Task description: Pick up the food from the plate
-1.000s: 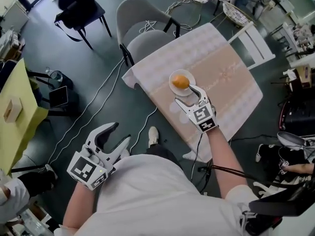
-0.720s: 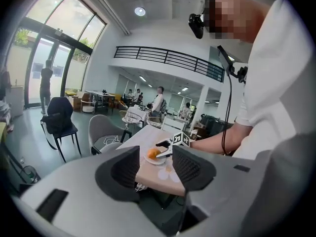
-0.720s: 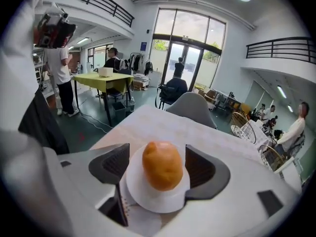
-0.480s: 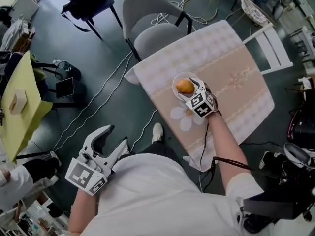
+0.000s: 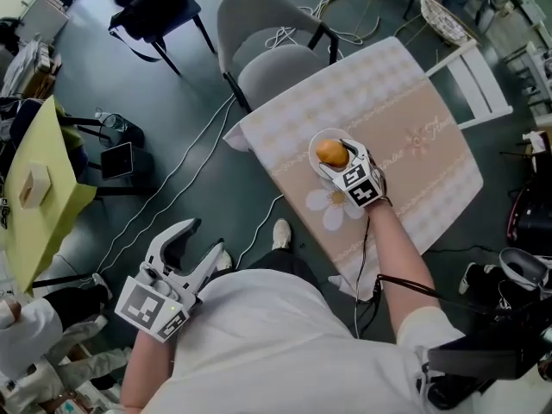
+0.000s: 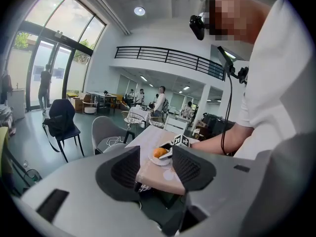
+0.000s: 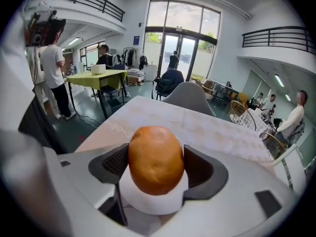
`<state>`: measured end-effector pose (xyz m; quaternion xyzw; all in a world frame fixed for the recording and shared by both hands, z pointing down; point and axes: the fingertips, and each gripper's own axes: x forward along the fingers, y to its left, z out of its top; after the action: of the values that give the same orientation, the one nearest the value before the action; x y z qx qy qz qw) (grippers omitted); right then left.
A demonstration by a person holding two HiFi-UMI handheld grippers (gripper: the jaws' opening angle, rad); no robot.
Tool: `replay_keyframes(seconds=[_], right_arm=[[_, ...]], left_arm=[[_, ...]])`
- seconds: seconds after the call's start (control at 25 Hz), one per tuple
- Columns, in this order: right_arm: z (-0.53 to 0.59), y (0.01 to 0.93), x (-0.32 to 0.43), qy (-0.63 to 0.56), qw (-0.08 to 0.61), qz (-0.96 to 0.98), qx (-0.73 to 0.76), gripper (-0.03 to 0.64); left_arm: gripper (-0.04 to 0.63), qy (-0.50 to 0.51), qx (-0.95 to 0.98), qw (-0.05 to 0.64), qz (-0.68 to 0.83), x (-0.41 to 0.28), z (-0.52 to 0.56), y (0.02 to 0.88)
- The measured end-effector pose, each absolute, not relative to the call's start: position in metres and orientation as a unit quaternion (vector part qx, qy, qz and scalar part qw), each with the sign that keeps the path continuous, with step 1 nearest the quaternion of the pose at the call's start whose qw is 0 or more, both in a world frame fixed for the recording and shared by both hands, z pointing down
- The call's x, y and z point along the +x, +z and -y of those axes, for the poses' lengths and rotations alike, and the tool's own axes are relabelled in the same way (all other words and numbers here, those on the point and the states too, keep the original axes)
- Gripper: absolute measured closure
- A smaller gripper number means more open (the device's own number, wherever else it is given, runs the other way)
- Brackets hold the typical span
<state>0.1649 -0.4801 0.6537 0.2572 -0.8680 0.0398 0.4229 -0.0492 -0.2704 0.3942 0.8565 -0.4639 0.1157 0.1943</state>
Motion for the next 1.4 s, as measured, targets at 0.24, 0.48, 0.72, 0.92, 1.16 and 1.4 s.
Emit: replay_keyframes(seconds=[0.24,0.48,0.72,0.92,1.16,1.4], right_arm=[[0.452,0.608,0.157,0.060,0.389,0.865,0.310,0.261],[0.400,0.555,0.129,0.038,0.362,0.867,0.339,0.261],[0.337,0.506,0.100,0.033,0.336,0.864,0.373,0.261],[0.278,0.472,0.074,0.029,0.313,0.865,0.391,0.261],[0.216,0.442,0.044,0.021,0.288,0.866,0.409,0.261],[0.174,0.425,0.017,0.013,0.277,0.869,0.409,0.261]], left_arm=[[0.394,0.102,0.877,0.175,0.435,-0.068,0.257,0.389],[0.405,0.088,0.900,0.171,0.391,-0.093,0.228,0.389],[0.492,0.072,0.915,0.163,0.361,-0.123,0.192,0.389],[0.586,0.069,0.925,0.155,0.341,-0.143,0.160,0.390],[0.587,0.064,0.933,0.159,0.316,-0.161,0.125,0.397],[0.586,0.067,0.936,0.165,0.304,-0.177,0.100,0.405]])
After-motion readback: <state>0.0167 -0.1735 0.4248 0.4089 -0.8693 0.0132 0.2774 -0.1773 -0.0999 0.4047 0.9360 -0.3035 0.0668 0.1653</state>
